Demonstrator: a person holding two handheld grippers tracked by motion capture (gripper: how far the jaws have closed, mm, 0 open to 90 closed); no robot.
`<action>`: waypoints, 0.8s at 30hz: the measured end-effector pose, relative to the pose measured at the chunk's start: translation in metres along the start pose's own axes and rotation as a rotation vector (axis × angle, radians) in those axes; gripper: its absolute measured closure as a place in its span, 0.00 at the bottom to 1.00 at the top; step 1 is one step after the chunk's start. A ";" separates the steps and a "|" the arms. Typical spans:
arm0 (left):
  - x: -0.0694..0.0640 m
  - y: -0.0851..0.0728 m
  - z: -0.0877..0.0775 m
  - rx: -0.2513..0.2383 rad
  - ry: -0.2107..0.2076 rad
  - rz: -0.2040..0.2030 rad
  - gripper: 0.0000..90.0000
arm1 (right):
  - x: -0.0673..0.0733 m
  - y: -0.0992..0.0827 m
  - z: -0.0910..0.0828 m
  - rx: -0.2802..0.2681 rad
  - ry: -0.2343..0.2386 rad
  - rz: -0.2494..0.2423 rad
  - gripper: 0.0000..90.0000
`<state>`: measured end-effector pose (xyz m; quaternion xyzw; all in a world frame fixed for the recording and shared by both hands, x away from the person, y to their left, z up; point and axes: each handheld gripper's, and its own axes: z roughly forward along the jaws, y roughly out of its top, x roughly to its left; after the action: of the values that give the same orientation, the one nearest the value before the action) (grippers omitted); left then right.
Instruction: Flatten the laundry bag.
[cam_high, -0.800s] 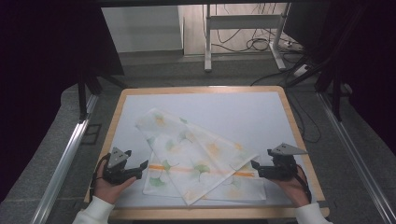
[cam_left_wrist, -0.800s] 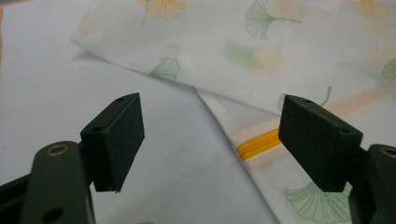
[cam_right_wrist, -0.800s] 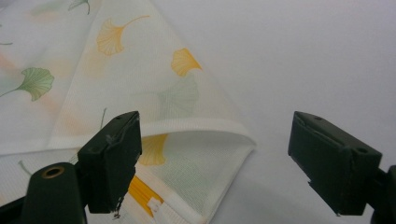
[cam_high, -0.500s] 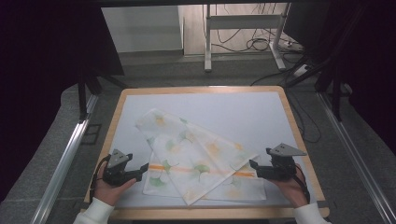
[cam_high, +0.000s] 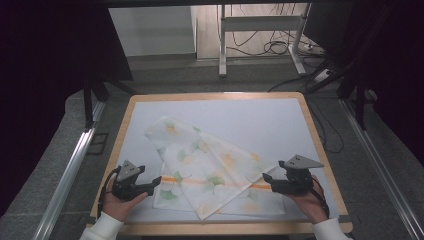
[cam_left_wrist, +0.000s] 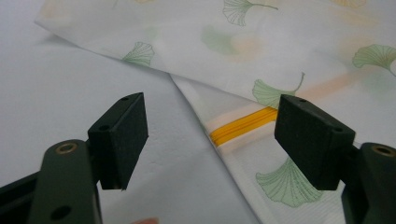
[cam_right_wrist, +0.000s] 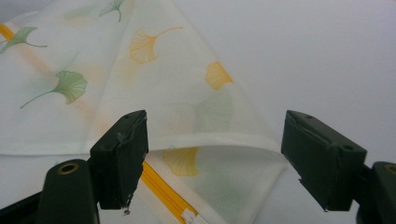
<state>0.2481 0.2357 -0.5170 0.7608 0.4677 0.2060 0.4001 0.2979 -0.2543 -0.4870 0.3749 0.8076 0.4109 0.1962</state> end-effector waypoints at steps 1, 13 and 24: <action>-0.001 0.000 0.000 0.000 -0.001 0.003 0.28 | 0.001 0.000 0.000 0.002 0.003 -0.002 0.26; -0.009 0.001 0.004 0.018 -0.014 0.034 0.28 | 0.016 0.005 0.003 0.011 0.035 -0.038 0.26; -0.010 0.000 0.008 0.035 -0.013 0.023 0.28 | 0.038 0.025 0.015 0.000 0.088 -0.062 0.27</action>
<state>0.2496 0.2237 -0.5211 0.7742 0.4600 0.1975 0.3873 0.2938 -0.2075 -0.4757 0.3313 0.8267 0.4207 0.1728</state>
